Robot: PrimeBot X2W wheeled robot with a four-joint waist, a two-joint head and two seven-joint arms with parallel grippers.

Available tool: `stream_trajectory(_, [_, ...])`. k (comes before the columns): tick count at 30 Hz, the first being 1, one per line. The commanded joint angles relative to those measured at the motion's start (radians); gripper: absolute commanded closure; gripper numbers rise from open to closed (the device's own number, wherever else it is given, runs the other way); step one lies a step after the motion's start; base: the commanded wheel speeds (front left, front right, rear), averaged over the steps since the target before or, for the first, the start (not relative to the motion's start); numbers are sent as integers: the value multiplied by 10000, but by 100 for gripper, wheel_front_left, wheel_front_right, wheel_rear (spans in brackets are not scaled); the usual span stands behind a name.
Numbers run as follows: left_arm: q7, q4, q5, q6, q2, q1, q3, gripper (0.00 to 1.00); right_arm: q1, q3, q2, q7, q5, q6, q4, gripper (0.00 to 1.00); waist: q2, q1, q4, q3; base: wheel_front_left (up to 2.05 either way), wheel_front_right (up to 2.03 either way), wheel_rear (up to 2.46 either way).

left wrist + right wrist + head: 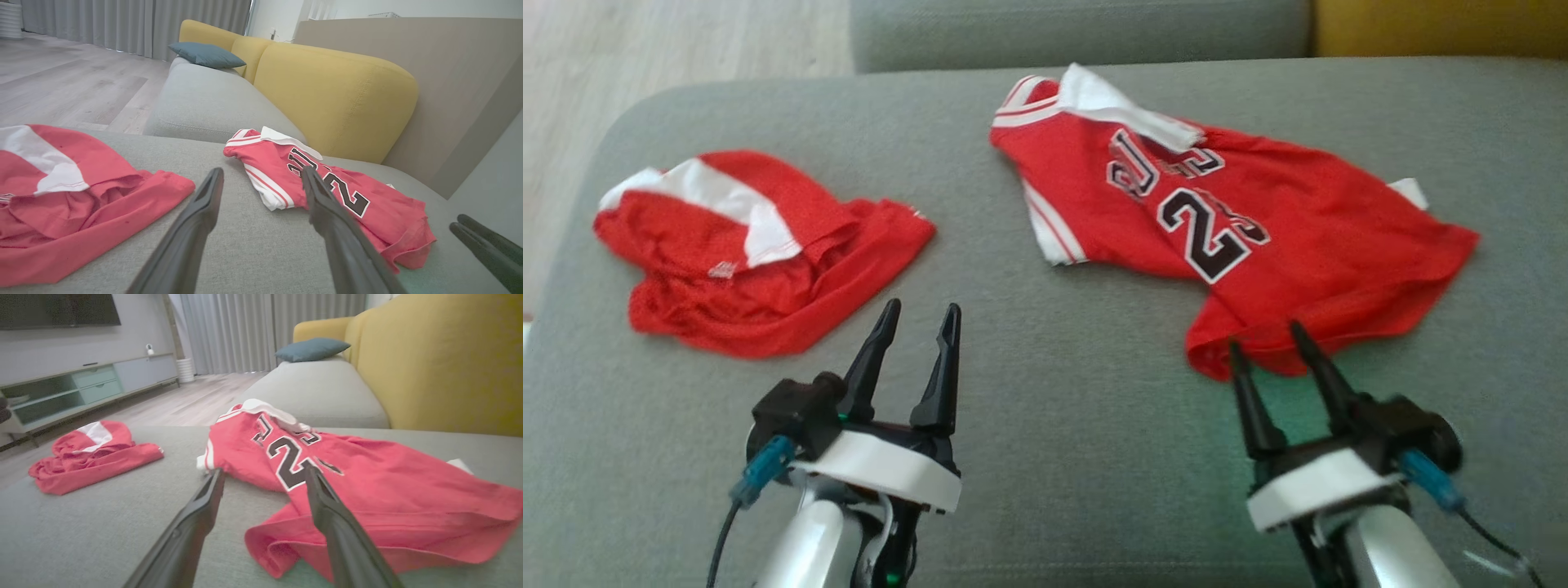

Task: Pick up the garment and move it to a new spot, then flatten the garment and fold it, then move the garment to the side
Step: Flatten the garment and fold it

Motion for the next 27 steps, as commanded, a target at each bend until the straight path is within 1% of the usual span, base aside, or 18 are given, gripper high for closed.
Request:
stream_trajectory(1, [-53, -321, 43, -34, 22, -429, 302, 0, -690, 419, -23, 112, 128, 65, -147, 0, -1, 0, 312, 231, 0, 0, 0])
stream_trajectory(6, [-53, -288, -55, -33, 22, -648, 158, 0, -1548, 911, -23, 640, 449, 65, 780, 0, -1, 0, 1011, 639, 0, 0, 0])
stream_trajectory(12, [-53, -262, -132, -9, 22, -884, -64, 0, -2755, 1096, -22, 1238, 1713, 65, 2306, 0, -1, 0, 1926, 1109, 0, 0, 0])
stream_trajectory(13, [-53, -272, -182, 16, 22, -946, -115, 0, -3129, 1083, -22, 1416, 2252, 65, 2826, 0, -1, 0, 2206, 1238, 0, 0, 0])
stream_trajectory(14, [-53, -272, -182, 16, 22, -946, -115, 0, -3129, 1083, -22, 1416, 2252, 65, 2826, 0, -1, 0, 2206, 1238, 0, 0, 0])
stream_trajectory(21, [-53, -340, -366, 95, 22, -1072, -218, 0, -4272, 879, -22, 1504, 3082, 65, 4563, 0, -1, 0, 3009, 1608, 0, 0, 0])
stream_trajectory(27, [-53, -421, -471, 137, 22, -1119, -327, 0, -5275, 620, -22, 1259, 3386, 65, 5820, 0, -1, 0, 3377, 1864, 0, 0, 0])
